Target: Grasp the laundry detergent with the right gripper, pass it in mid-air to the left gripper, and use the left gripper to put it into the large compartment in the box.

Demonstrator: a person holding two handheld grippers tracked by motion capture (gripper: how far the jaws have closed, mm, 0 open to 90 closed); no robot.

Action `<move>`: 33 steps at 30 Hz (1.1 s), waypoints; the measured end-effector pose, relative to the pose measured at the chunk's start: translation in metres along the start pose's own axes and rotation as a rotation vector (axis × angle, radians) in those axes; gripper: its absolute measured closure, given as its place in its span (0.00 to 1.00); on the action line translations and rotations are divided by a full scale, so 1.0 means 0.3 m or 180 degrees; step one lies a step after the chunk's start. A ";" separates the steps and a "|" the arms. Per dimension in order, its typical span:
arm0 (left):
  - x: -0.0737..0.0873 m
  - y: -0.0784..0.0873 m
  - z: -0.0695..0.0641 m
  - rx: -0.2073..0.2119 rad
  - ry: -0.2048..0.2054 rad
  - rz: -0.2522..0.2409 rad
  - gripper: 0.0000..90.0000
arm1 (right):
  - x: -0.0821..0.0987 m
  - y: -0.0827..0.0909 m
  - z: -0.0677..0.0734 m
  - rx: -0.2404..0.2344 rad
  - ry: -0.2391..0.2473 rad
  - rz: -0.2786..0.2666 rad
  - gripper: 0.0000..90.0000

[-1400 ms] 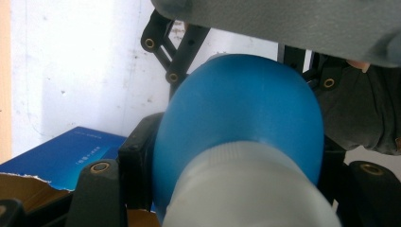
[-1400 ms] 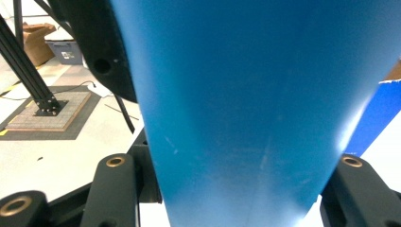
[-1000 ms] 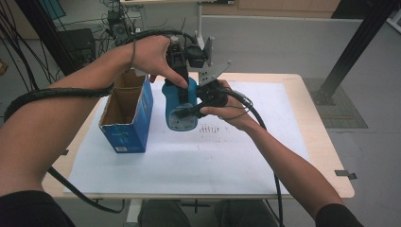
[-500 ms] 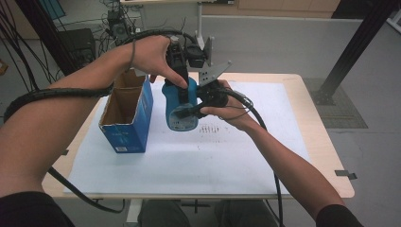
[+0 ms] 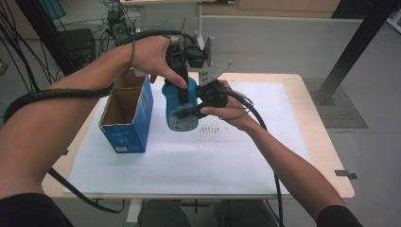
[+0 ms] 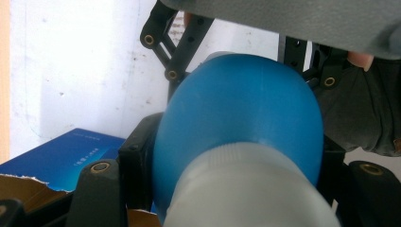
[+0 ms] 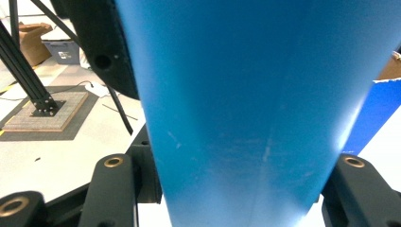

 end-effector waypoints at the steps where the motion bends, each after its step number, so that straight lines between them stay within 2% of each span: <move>1: 0.000 0.000 0.000 -0.0003 -0.0001 -0.0001 0.40 | 0.000 0.000 0.001 -0.0003 -0.0010 0.0002 0.48; 33: 0.007 -0.005 0.002 -0.0009 -0.0003 0.0000 0.41 | 0.000 -0.008 -0.001 -0.0010 -0.0016 0.0000 0.48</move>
Point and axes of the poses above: each handheld gripper's, and its own axes: y roughly backward along the jaws, x roughly out of its underside, z roughly to its left, the point moved 6 cm from there along -y, roughly forward along the jaws, and after that the axes turned 13 degrees about -y, right-handed, at the moved point
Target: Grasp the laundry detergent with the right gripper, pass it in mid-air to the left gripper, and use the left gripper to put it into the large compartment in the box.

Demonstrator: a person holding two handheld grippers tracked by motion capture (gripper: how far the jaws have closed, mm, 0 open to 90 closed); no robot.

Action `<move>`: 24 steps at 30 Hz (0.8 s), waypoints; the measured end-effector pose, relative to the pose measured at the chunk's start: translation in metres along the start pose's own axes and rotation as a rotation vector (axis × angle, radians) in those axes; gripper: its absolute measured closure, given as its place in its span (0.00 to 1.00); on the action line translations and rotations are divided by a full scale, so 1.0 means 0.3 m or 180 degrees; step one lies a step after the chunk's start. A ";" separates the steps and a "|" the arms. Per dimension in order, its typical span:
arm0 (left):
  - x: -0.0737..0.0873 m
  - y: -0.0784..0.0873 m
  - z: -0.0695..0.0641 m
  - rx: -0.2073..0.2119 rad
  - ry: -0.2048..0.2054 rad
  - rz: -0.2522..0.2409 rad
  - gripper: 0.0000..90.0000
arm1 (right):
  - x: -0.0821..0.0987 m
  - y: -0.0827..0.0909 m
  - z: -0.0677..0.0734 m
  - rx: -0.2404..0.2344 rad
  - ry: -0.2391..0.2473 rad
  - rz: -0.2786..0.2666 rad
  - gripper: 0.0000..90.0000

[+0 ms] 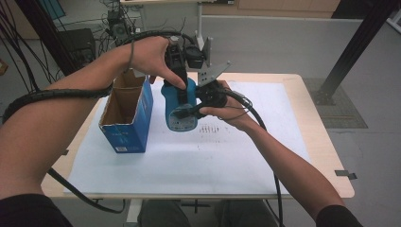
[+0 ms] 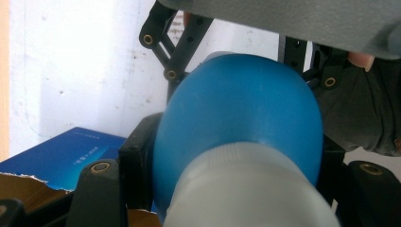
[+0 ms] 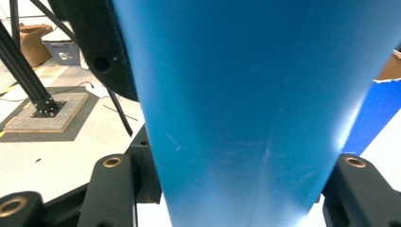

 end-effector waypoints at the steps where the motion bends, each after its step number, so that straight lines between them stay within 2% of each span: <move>1: 0.000 0.000 0.000 0.0006 0.0007 -0.0002 0.41 | 0.000 0.000 0.000 -0.0002 -0.0001 -0.0001 0.47; 18: -0.002 0.007 -0.002 0.0014 0.0014 0.0013 0.41 | -0.003 0.007 0.001 -0.0015 0.0004 -0.0030 0.46; 21: -0.002 0.008 -0.001 0.0000 0.0019 0.0022 0.41 | -0.005 0.011 0.002 -0.0024 0.0006 -0.0053 0.43; 24: 0.002 0.007 -0.001 -0.0017 0.0027 0.0043 0.41 | -0.004 0.015 0.000 0.0018 -0.0002 -0.0062 0.36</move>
Point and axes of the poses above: each handheld gripper's, and its own axes: y roughly backward along the jaws, x roughly out of its underside, z roughly to its left, the point moved 6 cm from there along -y, roughly forward along the jaws, and after that the axes turned 13 degrees about -y, right-handed, at the moved point
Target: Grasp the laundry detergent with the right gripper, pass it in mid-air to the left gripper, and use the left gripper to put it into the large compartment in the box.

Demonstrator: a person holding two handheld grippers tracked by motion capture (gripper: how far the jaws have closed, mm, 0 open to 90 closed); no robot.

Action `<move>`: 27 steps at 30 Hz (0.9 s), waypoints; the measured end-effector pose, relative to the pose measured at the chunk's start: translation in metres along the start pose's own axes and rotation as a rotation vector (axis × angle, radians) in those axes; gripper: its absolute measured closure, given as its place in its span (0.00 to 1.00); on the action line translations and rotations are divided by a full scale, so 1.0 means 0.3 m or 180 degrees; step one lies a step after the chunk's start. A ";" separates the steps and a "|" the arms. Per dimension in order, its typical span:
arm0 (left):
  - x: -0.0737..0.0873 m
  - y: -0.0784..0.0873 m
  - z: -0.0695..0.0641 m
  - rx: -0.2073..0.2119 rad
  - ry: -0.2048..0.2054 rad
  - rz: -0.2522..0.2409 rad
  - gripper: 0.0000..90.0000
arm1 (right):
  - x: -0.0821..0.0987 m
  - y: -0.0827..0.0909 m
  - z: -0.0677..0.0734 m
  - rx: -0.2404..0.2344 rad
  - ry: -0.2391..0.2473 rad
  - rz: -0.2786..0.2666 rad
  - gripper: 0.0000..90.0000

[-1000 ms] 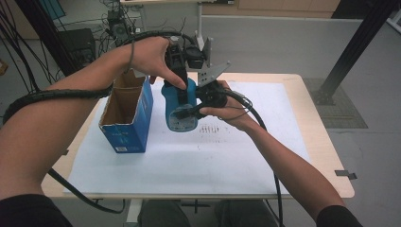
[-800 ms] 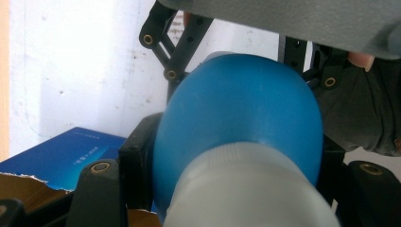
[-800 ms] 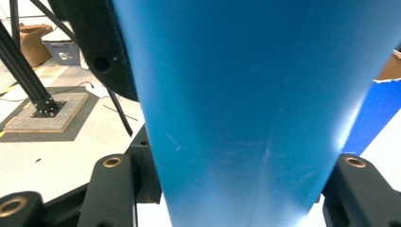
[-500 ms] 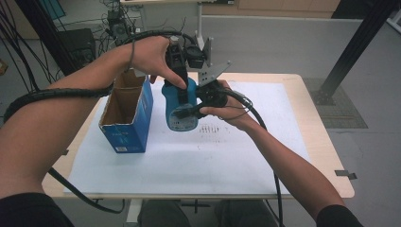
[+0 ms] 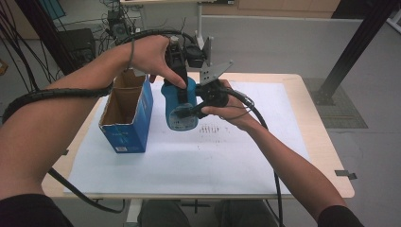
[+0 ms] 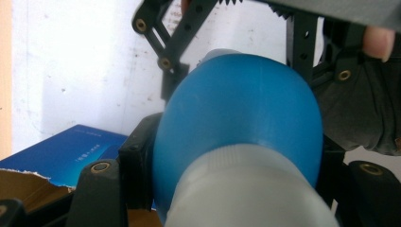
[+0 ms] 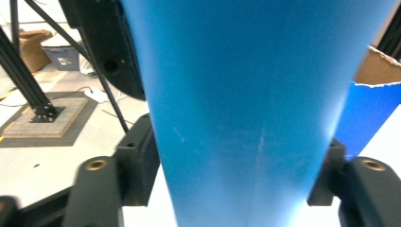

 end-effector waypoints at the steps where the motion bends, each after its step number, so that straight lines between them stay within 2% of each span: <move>1: 0.002 0.001 0.000 0.0000 0.0008 0.0005 0.41 | 0.003 0.000 0.000 0.0010 0.0005 0.0026 0.33; 3: 0.008 0.006 0.001 -0.0005 0.0017 0.0018 0.41 | 0.014 0.004 -0.006 0.0095 -0.0003 0.0099 0.28; 7: 0.017 0.016 0.005 -0.0031 0.0062 0.0016 0.41 | 0.030 0.019 -0.013 0.0170 -0.0054 0.0187 0.20; 9: 0.023 0.023 0.006 -0.0038 0.0115 0.0020 0.41 | 0.045 0.030 -0.016 0.0293 -0.0096 0.0306 0.16; 11: 0.030 0.028 0.007 -0.0047 0.0159 0.0018 0.41 | 0.059 0.041 -0.014 0.0314 -0.0200 0.0398 0.12; 14: 0.043 0.039 0.008 -0.0071 0.0243 0.0021 0.41 | 0.078 0.067 -0.022 0.0451 -0.0325 0.0551 0.07; 16: 0.054 0.048 0.010 -0.0082 0.0305 0.0029 0.40 | 0.086 0.093 -0.028 0.0527 -0.0386 0.0604 0.06; 19: 0.077 0.066 0.011 -0.0103 0.0468 -0.0010 0.40 | 0.101 0.137 -0.033 0.0753 -0.0437 0.0710 0.07; 22: 0.099 0.082 0.012 -0.0129 0.0584 -0.0043 0.40 | 0.116 0.176 -0.033 0.0877 -0.0508 0.0765 0.06; 25: 0.123 0.103 0.013 -0.0173 0.0690 -0.0037 0.40 | 0.136 0.205 -0.031 0.0901 -0.0569 0.0859 0.06; 27: 0.137 0.120 0.014 -0.0220 0.0763 -0.0032 0.40 | 0.150 0.230 -0.033 0.0983 -0.0577 0.0946 0.06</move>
Point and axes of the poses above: each handheld gripper's, and its own axes: y roughly backward along the jaws, x roughly out of its underside, z roughly to its left, the point moved 6 cm from there along -y, roughly forward along the jaws, and after that the axes turned 13 degrees about -y, right-handed, at the moved point
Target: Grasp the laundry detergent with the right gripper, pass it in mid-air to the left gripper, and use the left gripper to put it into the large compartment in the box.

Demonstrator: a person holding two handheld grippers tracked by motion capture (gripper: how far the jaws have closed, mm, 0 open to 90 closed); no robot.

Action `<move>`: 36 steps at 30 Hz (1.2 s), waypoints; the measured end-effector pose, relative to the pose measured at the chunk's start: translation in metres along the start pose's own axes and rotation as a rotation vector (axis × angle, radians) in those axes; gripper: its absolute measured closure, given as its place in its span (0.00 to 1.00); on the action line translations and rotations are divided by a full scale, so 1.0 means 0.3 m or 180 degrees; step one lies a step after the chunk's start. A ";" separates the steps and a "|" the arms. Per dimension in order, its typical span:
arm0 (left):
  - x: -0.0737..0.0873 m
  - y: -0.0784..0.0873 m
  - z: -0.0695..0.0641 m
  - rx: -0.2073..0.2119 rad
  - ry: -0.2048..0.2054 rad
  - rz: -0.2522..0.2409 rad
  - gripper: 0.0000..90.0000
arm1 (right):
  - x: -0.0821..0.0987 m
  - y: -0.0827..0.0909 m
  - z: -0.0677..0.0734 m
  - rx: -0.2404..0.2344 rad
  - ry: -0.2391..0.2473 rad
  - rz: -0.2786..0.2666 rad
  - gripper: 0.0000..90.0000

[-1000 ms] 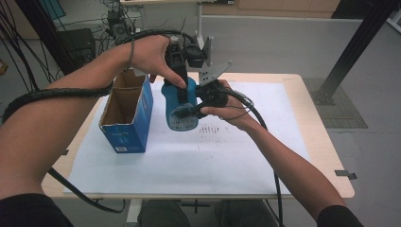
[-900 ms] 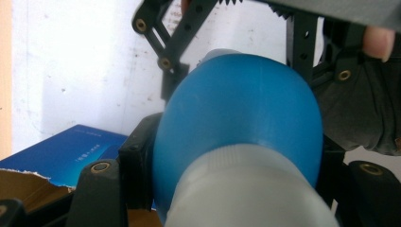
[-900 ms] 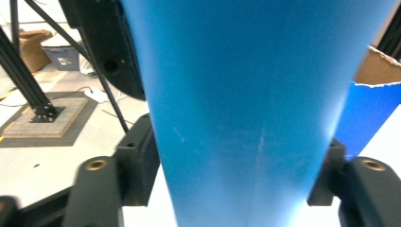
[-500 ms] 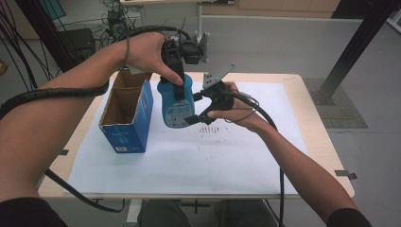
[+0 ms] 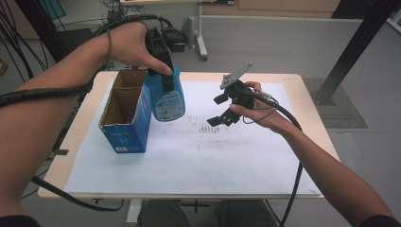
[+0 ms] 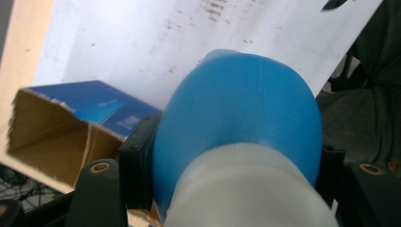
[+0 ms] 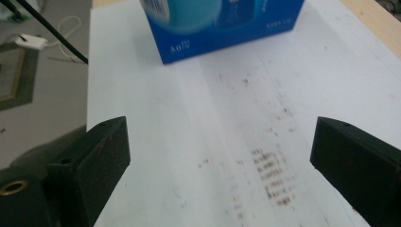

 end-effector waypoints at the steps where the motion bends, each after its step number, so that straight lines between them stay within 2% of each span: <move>1: 0.008 0.011 0.003 -0.0034 0.0037 0.0011 0.40 | 0.005 0.007 -0.003 0.0015 -0.0007 0.0016 0.06; 4: 0.028 0.040 0.009 -0.0083 0.0133 0.0023 0.40 | 0.024 0.039 -0.012 0.0038 -0.0068 0.0073 0.06; 10: 0.060 0.091 0.025 -0.0164 0.0323 0.0013 0.40 | 0.055 0.099 -0.036 0.0192 -0.0125 0.0149 0.07; 14: 0.080 0.124 0.042 -0.0209 0.0499 0.0044 0.40 | 0.062 0.134 -0.040 0.0252 -0.0132 0.0175 0.07; 18: 0.107 0.158 0.064 -0.0261 0.0783 0.0034 0.40 | 0.063 0.164 -0.038 0.0309 -0.0108 0.0204 0.07; 23: 0.149 0.206 0.097 -0.0332 0.1071 0.0023 0.40 | 0.065 0.187 -0.038 0.0365 -0.0074 0.0261 0.07; 32: 0.204 0.291 0.144 -0.0347 0.1579 -0.0028 0.40 | 0.055 0.212 -0.037 0.0391 -0.0040 0.0320 0.07; 36: 0.229 0.335 0.170 -0.0401 0.1838 -0.0065 0.41 | 0.045 0.225 -0.037 0.0404 -0.0023 0.0329 0.07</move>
Point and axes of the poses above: each handheld gripper's, and its own axes: y roughly backward along the jaws, x roughly out of its underside, z roughly to its left, the point moved 6 cm from there along -y, roughly forward along the jaws, and after that the axes turned 13 degrees about -y, right-handed, at the moved point
